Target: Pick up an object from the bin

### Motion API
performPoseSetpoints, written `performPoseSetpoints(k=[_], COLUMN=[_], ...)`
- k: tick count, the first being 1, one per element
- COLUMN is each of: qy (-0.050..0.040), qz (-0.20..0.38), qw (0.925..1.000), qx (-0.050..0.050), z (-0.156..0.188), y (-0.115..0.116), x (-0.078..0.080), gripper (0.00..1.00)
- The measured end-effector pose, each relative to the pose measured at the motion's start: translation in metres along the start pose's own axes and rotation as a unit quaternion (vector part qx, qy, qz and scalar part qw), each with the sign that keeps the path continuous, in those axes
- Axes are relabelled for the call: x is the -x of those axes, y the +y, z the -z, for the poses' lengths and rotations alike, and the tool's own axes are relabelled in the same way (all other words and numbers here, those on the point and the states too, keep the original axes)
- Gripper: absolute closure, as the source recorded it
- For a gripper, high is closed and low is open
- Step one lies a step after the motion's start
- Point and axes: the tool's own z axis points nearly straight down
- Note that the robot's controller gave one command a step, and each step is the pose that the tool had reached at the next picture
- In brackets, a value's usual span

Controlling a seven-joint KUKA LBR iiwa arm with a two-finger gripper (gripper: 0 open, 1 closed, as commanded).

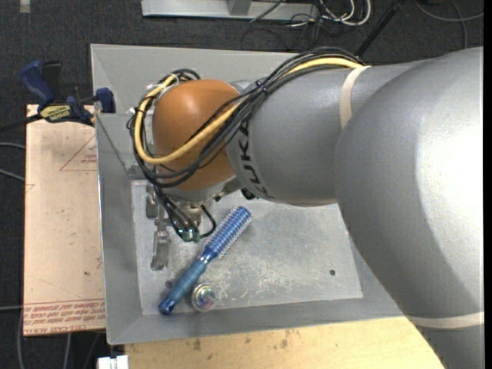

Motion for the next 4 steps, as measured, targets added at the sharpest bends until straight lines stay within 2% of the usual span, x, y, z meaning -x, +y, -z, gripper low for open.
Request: performPoseSetpoints(k=[1,2,3,4], qy=[0.0007,-0.0033,-0.0084,-0.0067], qz=[0.096,0.097,0.093,0.397], qw=[0.9954,0.9953,0.9957,0.9177], qx=[-0.002,0.000,0.001,-0.001], z=[-0.083,-0.080,0.034,0.178], y=[-0.086,-0.082,-0.067,-0.062], x=[-0.048,-0.046,-0.040,-0.049], gripper=[0.00,1.00,1.00,1.00])
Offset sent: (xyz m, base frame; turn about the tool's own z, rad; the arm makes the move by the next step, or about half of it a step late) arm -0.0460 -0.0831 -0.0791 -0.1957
